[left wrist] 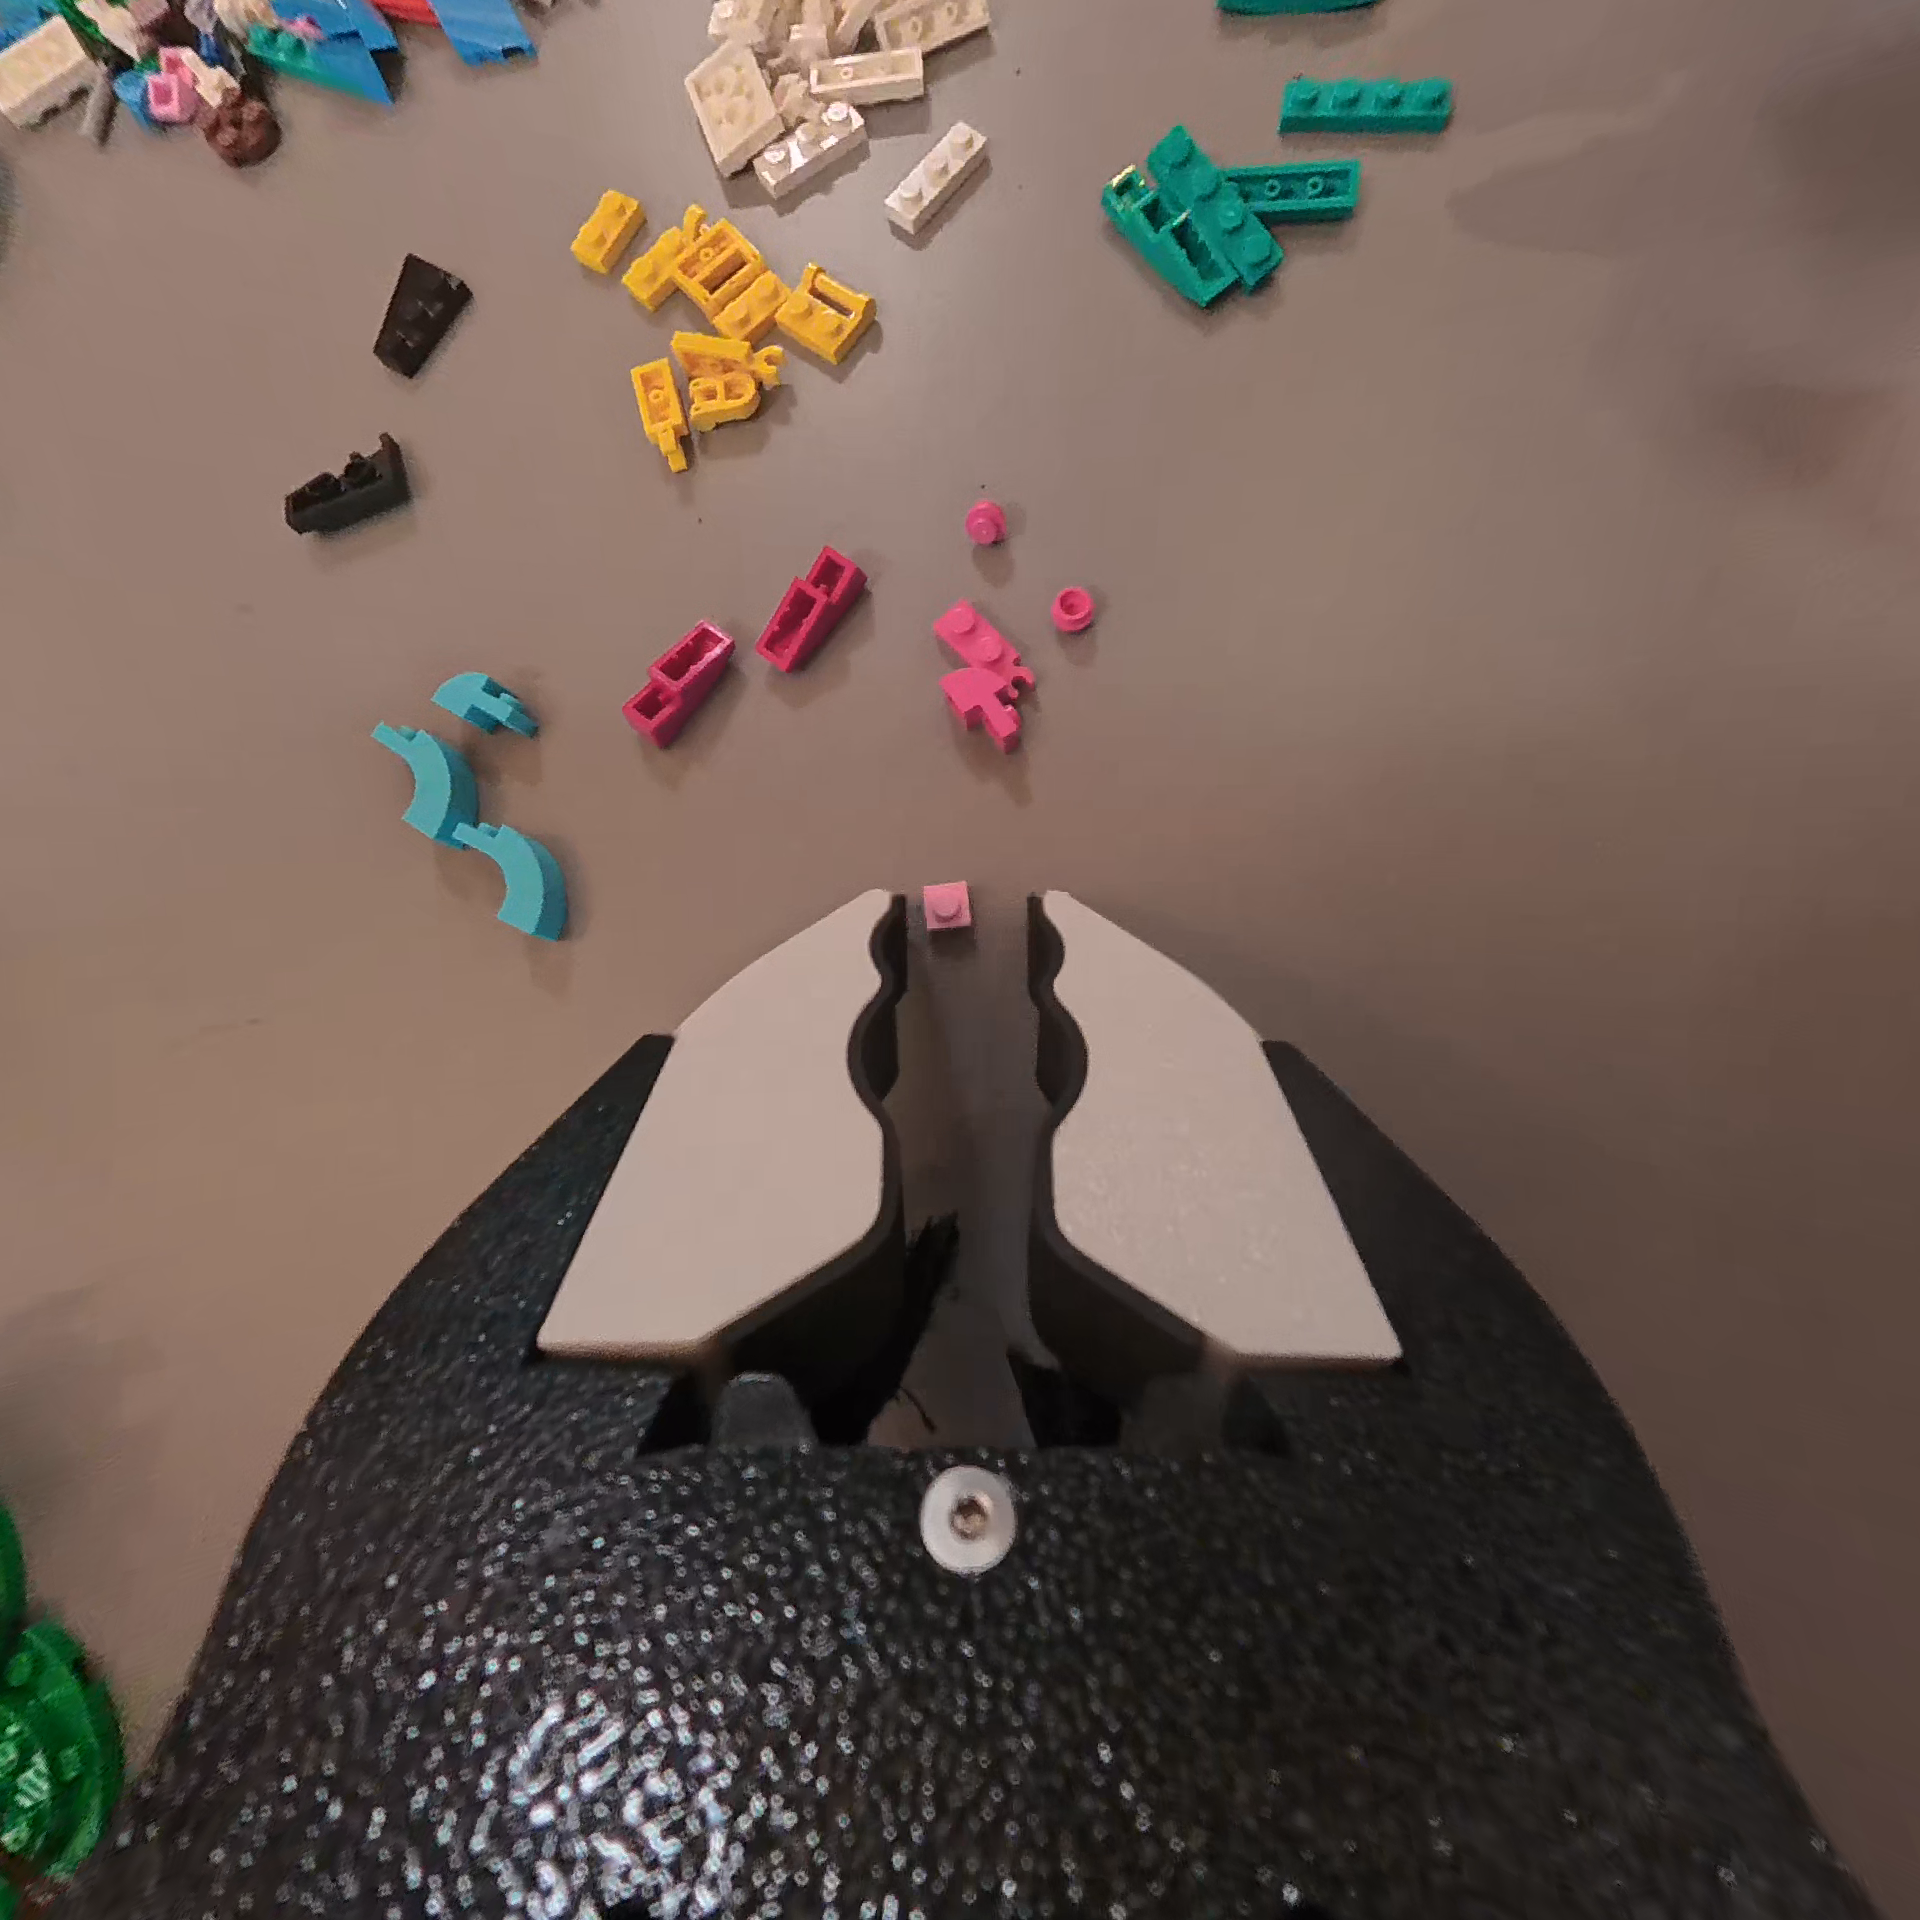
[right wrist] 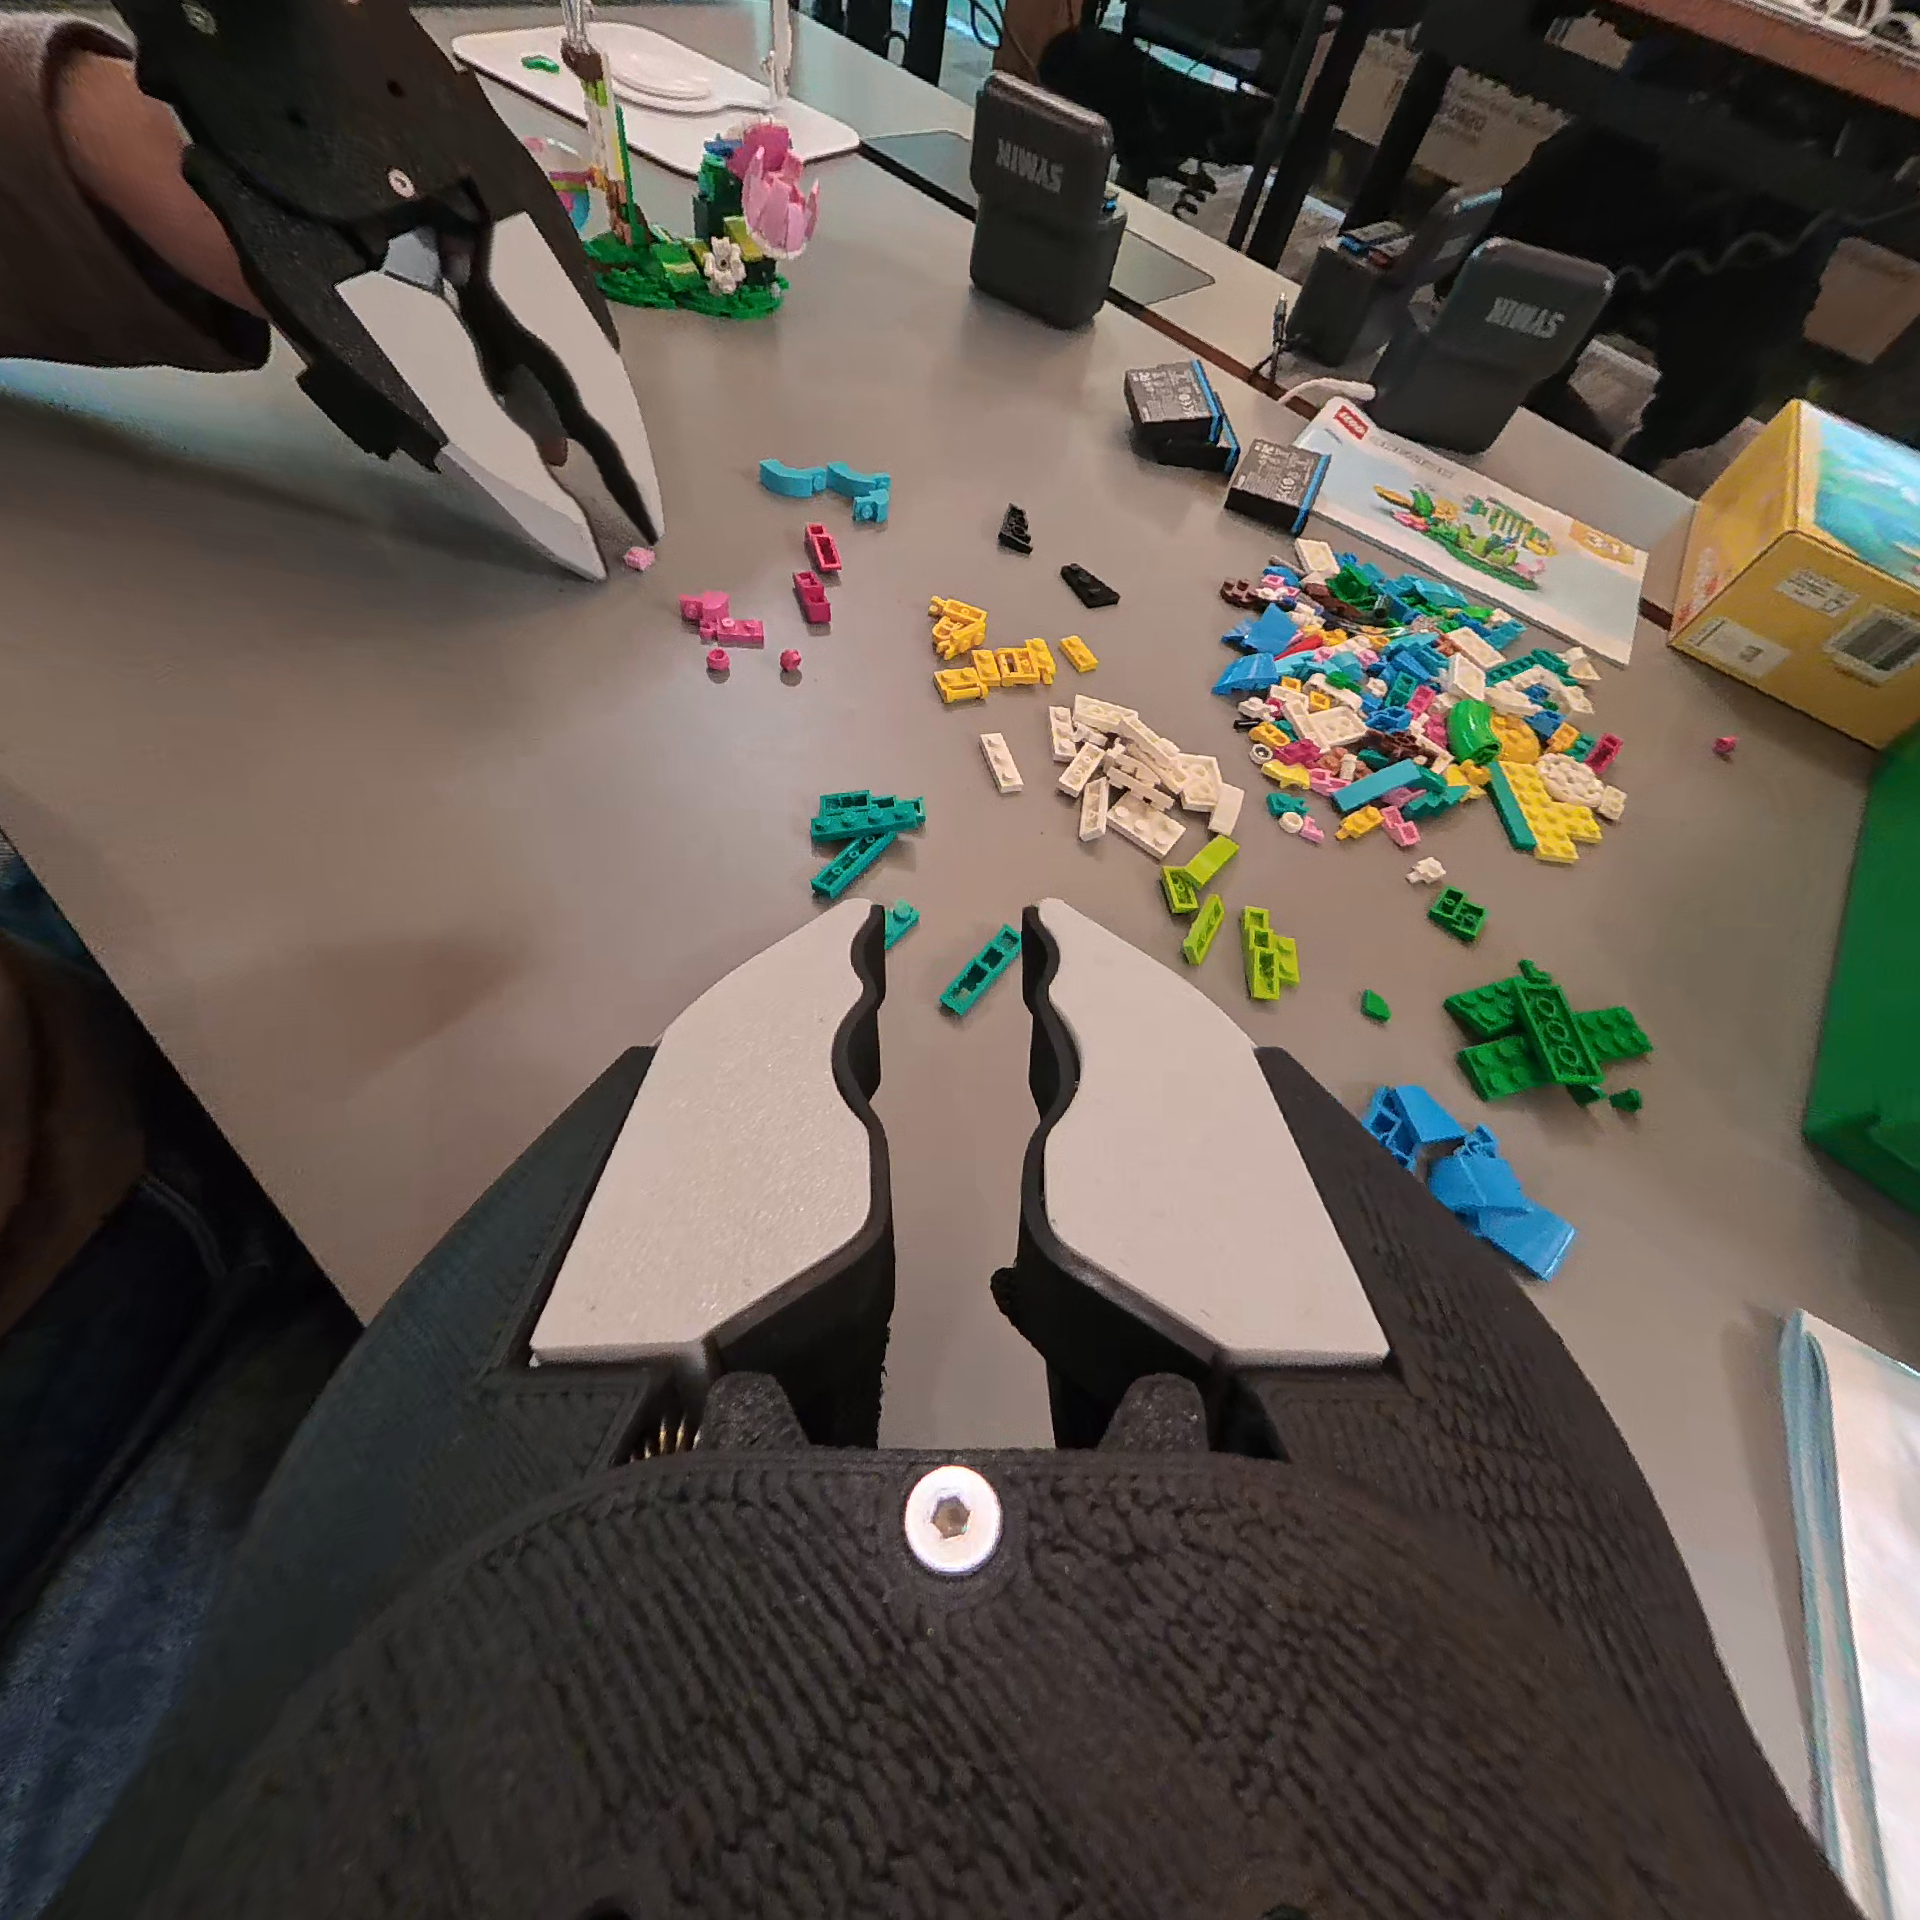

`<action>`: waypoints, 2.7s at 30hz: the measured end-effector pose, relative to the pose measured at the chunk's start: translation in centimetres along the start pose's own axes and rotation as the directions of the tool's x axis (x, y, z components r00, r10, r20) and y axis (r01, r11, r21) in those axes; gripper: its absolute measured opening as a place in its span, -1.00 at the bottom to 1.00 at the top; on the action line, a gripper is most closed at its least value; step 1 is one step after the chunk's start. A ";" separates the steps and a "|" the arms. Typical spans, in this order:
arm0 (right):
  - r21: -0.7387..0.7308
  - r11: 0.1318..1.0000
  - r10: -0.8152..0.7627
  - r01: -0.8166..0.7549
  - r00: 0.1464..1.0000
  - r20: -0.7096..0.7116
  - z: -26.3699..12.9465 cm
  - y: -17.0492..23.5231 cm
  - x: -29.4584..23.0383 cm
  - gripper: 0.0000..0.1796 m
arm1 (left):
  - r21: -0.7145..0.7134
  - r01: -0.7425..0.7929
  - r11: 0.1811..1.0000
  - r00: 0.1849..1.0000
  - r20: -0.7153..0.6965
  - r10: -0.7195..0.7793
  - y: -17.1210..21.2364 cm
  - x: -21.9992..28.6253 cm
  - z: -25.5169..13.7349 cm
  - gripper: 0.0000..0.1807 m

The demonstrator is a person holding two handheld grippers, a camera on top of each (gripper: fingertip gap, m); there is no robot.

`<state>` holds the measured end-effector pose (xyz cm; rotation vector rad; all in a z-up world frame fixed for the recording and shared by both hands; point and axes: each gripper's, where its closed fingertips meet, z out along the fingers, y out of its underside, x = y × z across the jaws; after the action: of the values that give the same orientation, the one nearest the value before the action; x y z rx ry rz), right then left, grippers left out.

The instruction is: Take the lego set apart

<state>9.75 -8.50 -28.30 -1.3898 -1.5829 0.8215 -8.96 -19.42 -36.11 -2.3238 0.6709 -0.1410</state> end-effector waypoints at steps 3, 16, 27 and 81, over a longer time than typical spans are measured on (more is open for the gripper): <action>0.004 1.000 -0.011 0.011 1.000 -0.008 -0.1 -0.5 0.2 -0.74 | 0.014 0.015 1.000 1.000 -0.012 -0.015 -0.1 0.0 -0.2 -0.71; 0.132 0.989 0.112 -0.072 0.938 -0.329 -1.7 -0.3 5.7 -0.73 | 0.576 -0.086 0.813 0.954 0.282 -0.099 -3.3 -4.6 -9.5 -0.83; 0.065 0.975 -0.024 0.212 0.394 -0.919 -4.2 0.4 12.8 -1.00 | 0.683 -0.076 0.726 0.937 0.298 -0.183 -1.8 -4.5 -10.2 -1.00; -0.766 0.639 0.044 -0.073 0.997 -0.058 10.9 7.7 18.8 -1.00 | 0.656 -0.148 0.740 0.949 0.303 -0.080 -1.7 -3.0 -10.0 -1.00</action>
<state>2.79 11.93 -36.45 -2.0393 -1.9742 0.0959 -13.59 -22.88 -27.29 -1.5721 0.4022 0.0108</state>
